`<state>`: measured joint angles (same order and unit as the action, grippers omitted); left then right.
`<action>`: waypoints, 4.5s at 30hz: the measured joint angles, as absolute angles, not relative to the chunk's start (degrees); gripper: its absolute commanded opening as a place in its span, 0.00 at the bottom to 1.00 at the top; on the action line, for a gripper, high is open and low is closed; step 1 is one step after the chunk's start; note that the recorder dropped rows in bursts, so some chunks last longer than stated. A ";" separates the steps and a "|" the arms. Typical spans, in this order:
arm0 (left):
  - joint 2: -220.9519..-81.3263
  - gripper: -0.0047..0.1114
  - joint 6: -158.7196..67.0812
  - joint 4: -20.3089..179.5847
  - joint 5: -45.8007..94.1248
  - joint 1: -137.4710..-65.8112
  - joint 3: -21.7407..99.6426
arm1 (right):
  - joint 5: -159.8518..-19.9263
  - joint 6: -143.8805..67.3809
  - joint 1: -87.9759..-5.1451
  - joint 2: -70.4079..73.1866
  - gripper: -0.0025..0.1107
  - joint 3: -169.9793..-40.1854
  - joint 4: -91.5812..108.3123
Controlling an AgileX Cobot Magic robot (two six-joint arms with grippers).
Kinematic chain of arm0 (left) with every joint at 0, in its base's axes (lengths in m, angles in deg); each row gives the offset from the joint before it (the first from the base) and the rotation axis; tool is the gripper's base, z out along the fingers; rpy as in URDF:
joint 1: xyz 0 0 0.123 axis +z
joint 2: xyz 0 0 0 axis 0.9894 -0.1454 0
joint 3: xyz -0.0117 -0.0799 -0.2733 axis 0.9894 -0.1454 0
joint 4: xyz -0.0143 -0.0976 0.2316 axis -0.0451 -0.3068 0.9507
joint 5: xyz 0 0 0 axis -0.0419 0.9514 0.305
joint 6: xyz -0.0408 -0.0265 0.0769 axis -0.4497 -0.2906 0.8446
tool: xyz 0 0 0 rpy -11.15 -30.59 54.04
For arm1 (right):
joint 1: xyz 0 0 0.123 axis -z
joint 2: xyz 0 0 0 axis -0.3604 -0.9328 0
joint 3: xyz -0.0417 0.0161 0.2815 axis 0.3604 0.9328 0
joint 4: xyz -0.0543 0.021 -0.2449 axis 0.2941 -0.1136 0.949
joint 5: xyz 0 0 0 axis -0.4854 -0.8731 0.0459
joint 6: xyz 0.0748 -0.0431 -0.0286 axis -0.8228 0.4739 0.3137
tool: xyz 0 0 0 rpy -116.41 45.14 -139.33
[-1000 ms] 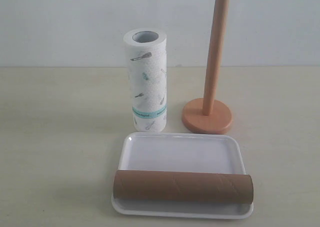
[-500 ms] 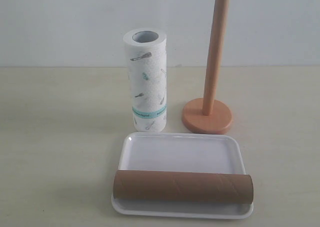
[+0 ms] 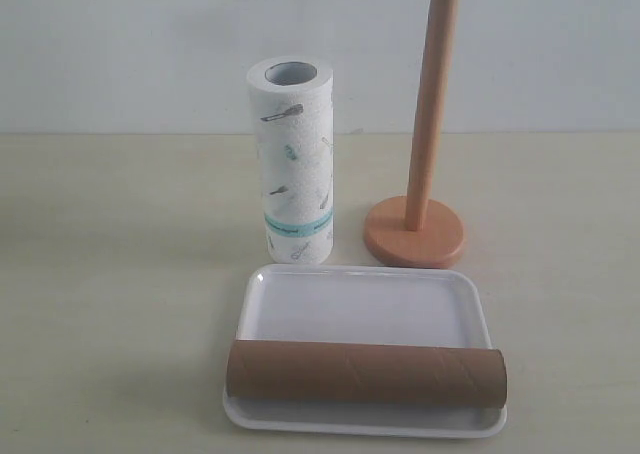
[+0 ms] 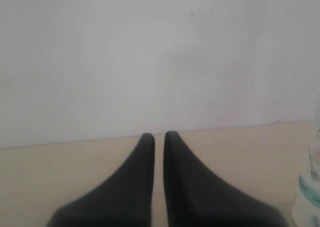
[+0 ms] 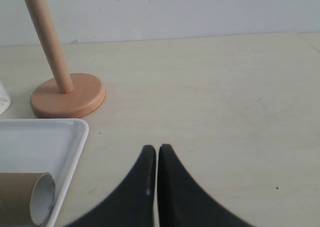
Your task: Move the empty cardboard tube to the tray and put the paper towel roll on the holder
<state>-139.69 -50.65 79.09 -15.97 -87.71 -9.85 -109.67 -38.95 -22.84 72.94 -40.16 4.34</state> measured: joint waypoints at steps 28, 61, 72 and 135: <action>-173.13 0.58 -78.27 125.19 -33.04 -87.71 8.38 | -109.67 -38.95 -22.84 72.94 0.03 -40.16 4.42; -198.26 0.99 -73.12 123.62 -43.77 -95.86 27.37 | -109.67 -38.95 -22.84 72.94 0.03 -40.16 4.42; -204.88 0.99 -73.12 123.47 -43.37 -99.82 38.13 | -109.67 -38.95 -22.84 72.94 0.03 -40.16 4.42; -169.46 0.08 -84.77 126.04 -7.62 -115.11 47.28 | -109.67 -38.95 -22.84 72.94 0.03 -40.16 4.42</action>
